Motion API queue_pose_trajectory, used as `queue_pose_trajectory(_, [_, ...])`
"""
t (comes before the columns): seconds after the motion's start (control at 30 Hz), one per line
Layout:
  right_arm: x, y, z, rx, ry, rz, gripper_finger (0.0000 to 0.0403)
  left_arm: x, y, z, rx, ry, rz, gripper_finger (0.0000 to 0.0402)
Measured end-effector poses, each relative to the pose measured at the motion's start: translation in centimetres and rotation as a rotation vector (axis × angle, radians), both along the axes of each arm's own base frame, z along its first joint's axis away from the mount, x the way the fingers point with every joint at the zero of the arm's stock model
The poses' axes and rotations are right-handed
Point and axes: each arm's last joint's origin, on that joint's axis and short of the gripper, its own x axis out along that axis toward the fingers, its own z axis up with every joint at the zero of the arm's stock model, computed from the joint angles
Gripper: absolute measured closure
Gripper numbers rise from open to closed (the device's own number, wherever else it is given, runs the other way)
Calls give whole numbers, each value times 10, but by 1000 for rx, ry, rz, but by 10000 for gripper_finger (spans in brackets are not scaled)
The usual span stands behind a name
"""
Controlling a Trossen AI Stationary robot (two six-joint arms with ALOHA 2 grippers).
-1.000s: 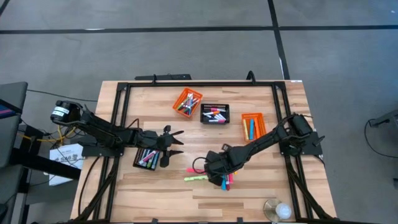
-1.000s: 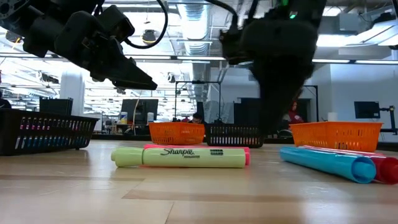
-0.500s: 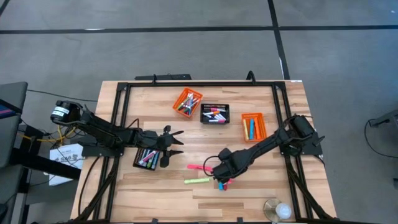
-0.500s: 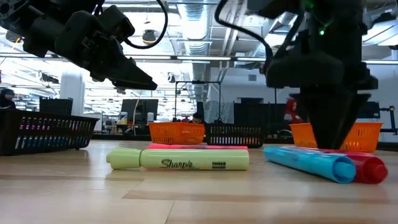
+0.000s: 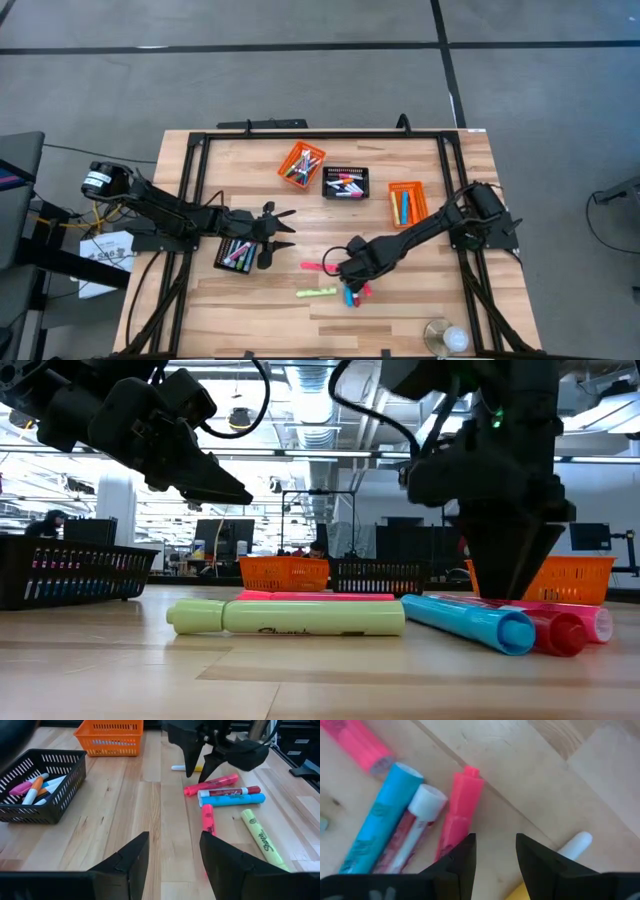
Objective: Pick & Place Markers
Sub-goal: Put the pink highlighter into the right orange bin
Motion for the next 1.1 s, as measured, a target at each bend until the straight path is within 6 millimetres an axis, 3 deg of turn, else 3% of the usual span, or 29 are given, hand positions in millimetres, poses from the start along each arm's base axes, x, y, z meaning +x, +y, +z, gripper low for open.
queue_pose_trajectory(0.3, [-4, 6, 24, 3, -74, 0, 274, 0, 0, 0, 0, 0, -1, 230])
queue_pose_trajectory(0.77, [2, 10, -11, 6, 24, 41, 276, 0, 0, 0, -2, 0, 0, 230])
queue_pose_trajectory(0.9, [6, 3, -11, 7, 20, 90, 296, 0, 0, 0, -2, 0, 1, 230])
queue_pose_trajectory(1.1, [8, -9, 7, -70, -55, 166, 346, 0, 0, 0, 0, 0, -1, 230])
